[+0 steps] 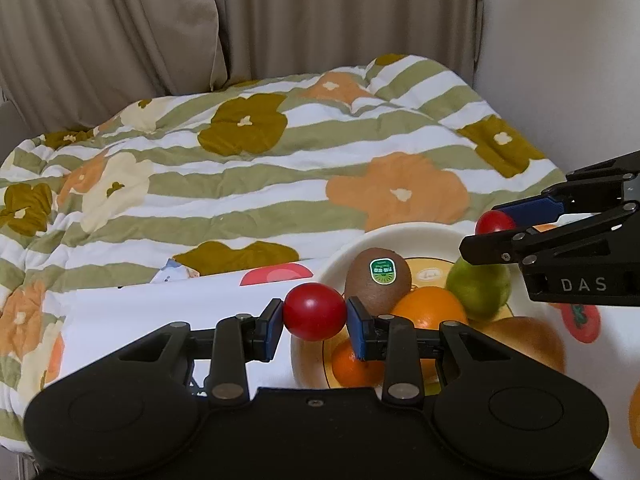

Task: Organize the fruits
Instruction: 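Carry both red tomatoes over the duck bowl, then open the left tool over the bowl while the right tool releases its tomato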

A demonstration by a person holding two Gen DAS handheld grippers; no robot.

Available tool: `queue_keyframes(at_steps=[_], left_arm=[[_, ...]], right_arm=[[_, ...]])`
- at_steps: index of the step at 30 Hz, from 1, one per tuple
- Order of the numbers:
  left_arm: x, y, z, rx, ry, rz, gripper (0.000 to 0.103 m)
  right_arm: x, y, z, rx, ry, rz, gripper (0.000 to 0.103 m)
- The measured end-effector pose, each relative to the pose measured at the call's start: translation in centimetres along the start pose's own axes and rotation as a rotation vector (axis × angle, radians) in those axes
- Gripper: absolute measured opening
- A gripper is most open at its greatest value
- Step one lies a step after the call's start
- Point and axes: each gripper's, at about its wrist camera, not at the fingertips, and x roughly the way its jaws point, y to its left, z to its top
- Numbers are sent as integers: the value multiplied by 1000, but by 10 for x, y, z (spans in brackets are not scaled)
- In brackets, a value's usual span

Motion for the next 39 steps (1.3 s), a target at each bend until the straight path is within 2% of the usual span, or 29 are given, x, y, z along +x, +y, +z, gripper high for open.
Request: queue_keyframes(at_steps=[5, 6, 7, 9, 10, 12, 20, 29, 36, 37, 38, 39], left_arm=[[12, -2, 2, 3, 23, -1, 38], [13, -3, 2, 3, 22, -3, 43], [13, -3, 2, 3, 17, -4, 50], [11, -1, 2, -5, 0, 2, 90], [7, 0, 1, -14, -21, 14, 94], [1, 3, 0, -29, -37, 12, 95], [-14, 13, -12, -84, -18, 21, 95], [-26, 11, -24, -92, -3, 34, 95], [-30, 9, -30, -86, -1, 49, 95], [-31, 10, -31, -88, -3, 52, 95], [-31, 9, -32, -89, -5, 57, 95], [-32, 9, -32, -88, -7, 64, 95]], right_arm=[[12, -5, 0, 5, 8, 16, 51], [13, -6, 0, 9, 8, 18, 51], [13, -7, 0, 11, 8, 19, 51], [14, -9, 0, 15, 9, 22, 51], [14, -9, 0, 15, 10, 22, 51], [13, -8, 1, 13, 11, 20, 51], [19, -10, 2, -12, 18, 32, 51], [39, -2, 5, -35, 23, 99, 51], [47, -3, 2, -45, 26, 117, 51], [48, -3, 2, -47, 27, 115, 53], [47, -2, 1, -47, 20, 107, 59], [47, -2, 1, -45, 13, 98, 74]])
